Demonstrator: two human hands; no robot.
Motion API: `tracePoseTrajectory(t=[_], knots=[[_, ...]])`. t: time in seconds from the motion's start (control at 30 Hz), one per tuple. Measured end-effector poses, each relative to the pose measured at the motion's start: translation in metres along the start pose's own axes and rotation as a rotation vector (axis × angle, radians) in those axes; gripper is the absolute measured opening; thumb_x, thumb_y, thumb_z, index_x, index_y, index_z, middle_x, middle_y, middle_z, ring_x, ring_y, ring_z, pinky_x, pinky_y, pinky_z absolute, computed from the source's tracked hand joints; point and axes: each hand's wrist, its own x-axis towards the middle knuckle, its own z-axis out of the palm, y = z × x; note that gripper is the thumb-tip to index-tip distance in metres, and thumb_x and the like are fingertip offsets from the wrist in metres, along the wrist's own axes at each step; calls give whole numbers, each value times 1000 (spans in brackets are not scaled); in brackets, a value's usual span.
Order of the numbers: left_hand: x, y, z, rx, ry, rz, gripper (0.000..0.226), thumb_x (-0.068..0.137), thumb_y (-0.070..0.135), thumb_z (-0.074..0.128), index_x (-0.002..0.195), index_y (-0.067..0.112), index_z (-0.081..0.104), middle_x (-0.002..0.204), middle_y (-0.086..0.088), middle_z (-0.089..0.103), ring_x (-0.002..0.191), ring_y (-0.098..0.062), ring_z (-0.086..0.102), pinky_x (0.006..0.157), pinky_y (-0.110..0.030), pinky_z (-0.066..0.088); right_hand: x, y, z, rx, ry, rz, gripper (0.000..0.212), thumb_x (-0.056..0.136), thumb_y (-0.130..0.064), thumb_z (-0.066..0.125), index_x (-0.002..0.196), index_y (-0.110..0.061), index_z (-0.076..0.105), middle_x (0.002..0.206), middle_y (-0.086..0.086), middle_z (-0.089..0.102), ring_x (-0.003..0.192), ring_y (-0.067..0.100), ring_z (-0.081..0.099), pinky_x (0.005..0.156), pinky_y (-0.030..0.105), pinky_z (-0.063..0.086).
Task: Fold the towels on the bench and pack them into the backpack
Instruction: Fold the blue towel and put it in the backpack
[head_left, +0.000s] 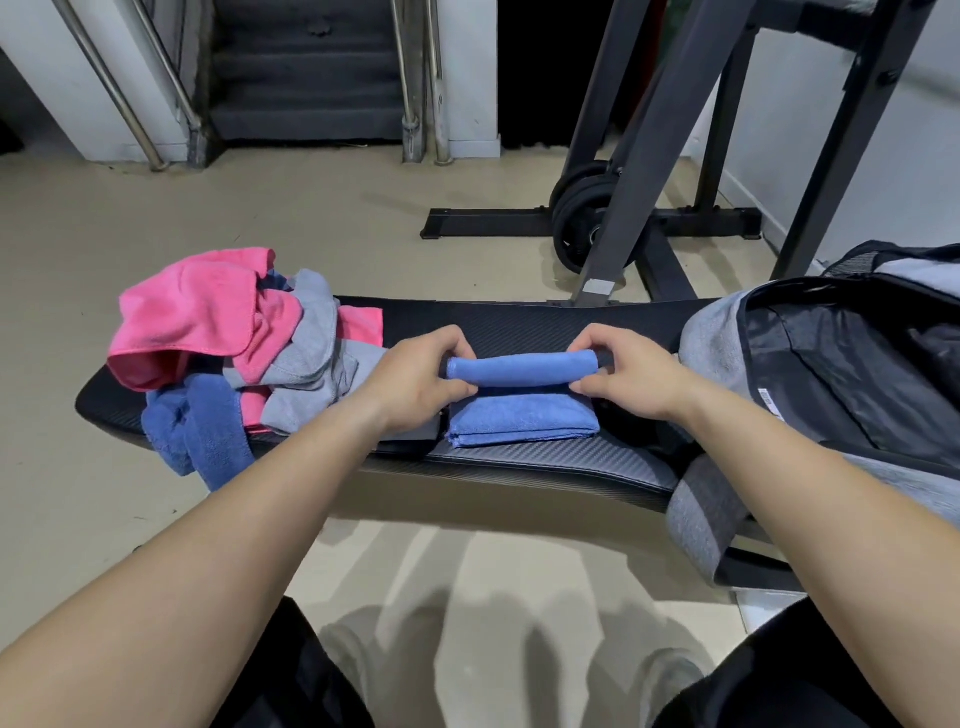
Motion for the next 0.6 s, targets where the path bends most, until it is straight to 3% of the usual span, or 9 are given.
tracePoseTrajectory(t=[0.23, 0.33, 0.37, 0.47, 0.6], knots=[[-25, -15, 15, 133, -6, 216, 25, 84, 19, 68, 89, 35, 48, 111, 12, 56, 90, -16, 58, 80, -40, 50, -26, 5, 15, -187, 37, -160, 26, 76, -17, 72, 90, -31, 56, 103, -9, 58, 95, 14, 59, 88, 42, 50], [-30, -17, 19, 190, -14, 217, 25, 86, 22, 65, 94, 37, 47, 119, 18, 50, 84, -13, 57, 77, -39, 51, -31, 9, 21, -134, 43, -168, 15, 80, -36, 71, 86, -32, 58, 105, -10, 57, 99, 13, 57, 91, 38, 48], [-31, -16, 20, 217, -22, 215, 23, 86, 25, 65, 97, 36, 48, 121, 20, 47, 81, -12, 57, 75, -38, 52, -30, 7, 24, -110, 79, -146, 15, 84, -44, 65, 81, -30, 58, 102, -10, 58, 98, 13, 57, 90, 37, 47], [-34, -9, 19, 322, -20, 218, 19, 85, 42, 61, 98, 35, 49, 120, 22, 45, 78, -14, 56, 72, -36, 51, -22, -3, 41, -146, 266, -38, 44, 94, -58, 49, 68, -21, 53, 87, -7, 56, 87, 15, 56, 78, 35, 42], [-24, 15, 11, 466, 67, 104, 33, 85, 62, 49, 72, 32, 54, 101, 15, 60, 82, -15, 56, 65, -31, 40, -19, -17, 64, -254, 347, 51, 49, 81, -65, 63, 73, -20, 46, 93, -5, 50, 74, 21, 57, 72, 36, 44]])
